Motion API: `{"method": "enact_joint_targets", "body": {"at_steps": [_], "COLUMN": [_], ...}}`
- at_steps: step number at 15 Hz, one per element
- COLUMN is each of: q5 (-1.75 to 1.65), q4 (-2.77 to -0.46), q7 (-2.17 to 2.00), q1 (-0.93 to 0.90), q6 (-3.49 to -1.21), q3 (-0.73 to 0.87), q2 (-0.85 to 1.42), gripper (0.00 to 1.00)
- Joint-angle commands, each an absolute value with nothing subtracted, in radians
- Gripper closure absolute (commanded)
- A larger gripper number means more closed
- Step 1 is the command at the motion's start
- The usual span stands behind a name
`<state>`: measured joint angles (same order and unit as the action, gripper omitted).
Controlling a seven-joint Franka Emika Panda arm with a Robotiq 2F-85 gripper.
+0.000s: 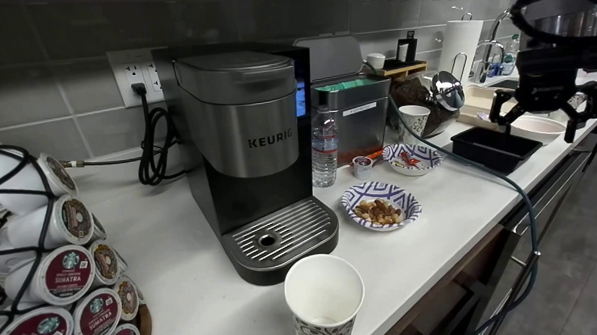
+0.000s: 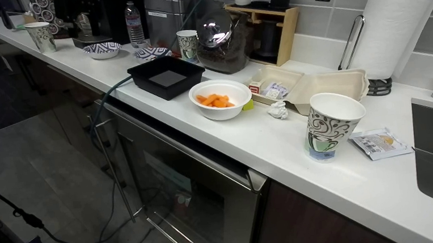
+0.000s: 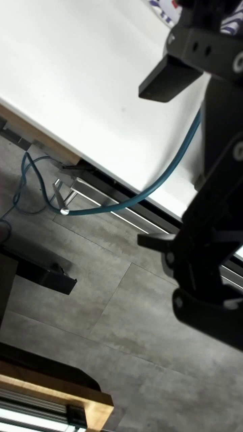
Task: Transfer the contents of the white plate to the black pan
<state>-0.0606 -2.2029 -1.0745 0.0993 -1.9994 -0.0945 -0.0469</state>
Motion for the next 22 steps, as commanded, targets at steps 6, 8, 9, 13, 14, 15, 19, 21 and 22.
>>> {"method": "enact_joint_targets", "body": {"at_steps": [6, 8, 9, 13, 14, 15, 19, 21, 22], "q5": [-0.065, -0.037, -0.016, -0.010, -0.021, -0.052, -0.216, -0.311, -0.356], "q4": [-2.039, -2.076, -2.086, -2.162, -2.183, -2.207, -2.306, -2.357, -2.381], "q7": [-1.187, -1.292, -1.338, -1.534, -1.592, -1.651, -1.911, -2.035, -2.086], "q1": [0.049, 0.037, 0.026, -0.041, -0.060, -0.079, -0.144, -0.169, -0.180], "q6": [-1.977, -2.078, -2.129, -2.424, -2.484, -2.543, -2.756, -2.827, -2.860], "q3": [-0.020, -0.019, -0.016, -0.024, -0.023, -0.016, 0.046, 0.099, 0.126], "q2": [0.135, 0.122, 0.128, 0.154, 0.158, 0.163, 0.183, 0.184, 0.183], "gripper": [0.00, 0.00, 0.00, 0.00, 0.00, 0.00, 0.00, 0.00, 0.00]}}
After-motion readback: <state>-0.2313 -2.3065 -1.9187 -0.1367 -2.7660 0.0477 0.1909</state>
